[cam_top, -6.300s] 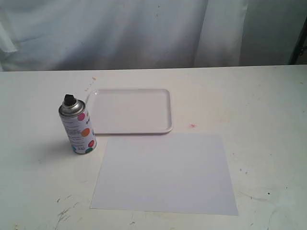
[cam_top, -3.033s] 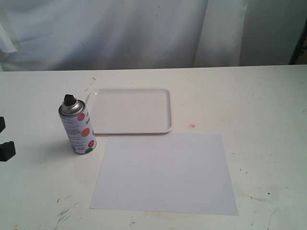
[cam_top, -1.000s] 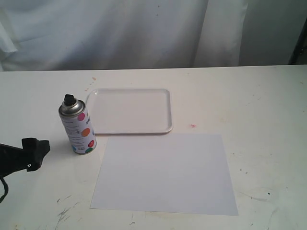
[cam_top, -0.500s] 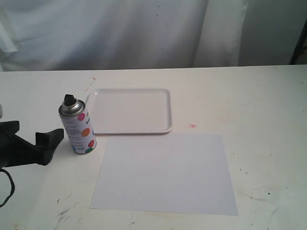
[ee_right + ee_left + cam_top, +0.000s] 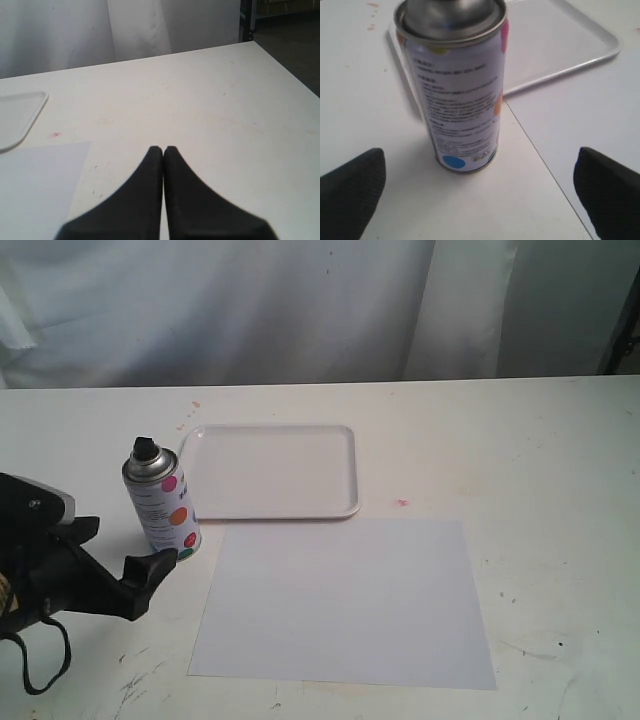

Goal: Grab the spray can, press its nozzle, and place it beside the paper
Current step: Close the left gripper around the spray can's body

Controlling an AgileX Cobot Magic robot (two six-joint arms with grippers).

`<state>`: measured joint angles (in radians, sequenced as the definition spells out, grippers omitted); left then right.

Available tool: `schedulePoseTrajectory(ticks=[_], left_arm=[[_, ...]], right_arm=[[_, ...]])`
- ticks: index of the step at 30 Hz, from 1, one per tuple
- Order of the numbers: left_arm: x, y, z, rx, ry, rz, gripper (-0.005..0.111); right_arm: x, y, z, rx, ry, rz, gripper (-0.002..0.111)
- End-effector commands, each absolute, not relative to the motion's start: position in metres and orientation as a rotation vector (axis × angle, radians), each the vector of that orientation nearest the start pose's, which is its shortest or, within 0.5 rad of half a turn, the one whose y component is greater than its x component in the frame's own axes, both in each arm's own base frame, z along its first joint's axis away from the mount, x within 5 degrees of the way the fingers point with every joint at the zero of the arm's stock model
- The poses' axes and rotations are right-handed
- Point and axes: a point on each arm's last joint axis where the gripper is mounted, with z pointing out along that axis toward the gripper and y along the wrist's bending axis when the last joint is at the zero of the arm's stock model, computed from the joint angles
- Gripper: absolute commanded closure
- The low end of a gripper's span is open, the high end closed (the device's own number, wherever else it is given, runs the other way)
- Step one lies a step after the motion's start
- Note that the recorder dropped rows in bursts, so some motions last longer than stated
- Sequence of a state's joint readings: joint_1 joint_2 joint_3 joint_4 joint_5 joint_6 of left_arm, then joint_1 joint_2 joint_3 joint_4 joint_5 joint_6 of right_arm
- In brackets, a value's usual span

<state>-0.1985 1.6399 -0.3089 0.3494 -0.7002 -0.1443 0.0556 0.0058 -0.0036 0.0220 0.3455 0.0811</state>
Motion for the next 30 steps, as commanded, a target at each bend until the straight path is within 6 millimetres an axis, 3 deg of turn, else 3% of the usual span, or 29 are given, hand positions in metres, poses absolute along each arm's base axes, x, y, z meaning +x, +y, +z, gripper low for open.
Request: schedulePoseTrajectory(ticks=[1, 18, 30], left_arm=[[0.23, -0.07, 0.12, 0.48, 2.017, -0.303, 0.012], [0.241, -0.07, 0.09, 0.377, 1.945, -0.327, 0.012], [0.27, -0.076, 0.094, 0.391, 1.9, -0.318, 0.012]], right_arm=[[0.053, 0.003, 0.182, 0.048, 1.829, 0.12, 0.108], [0.053, 0.003, 0.182, 0.048, 1.829, 0.12, 0.108], [0.053, 0.003, 0.182, 0.048, 1.829, 0.12, 0.108]])
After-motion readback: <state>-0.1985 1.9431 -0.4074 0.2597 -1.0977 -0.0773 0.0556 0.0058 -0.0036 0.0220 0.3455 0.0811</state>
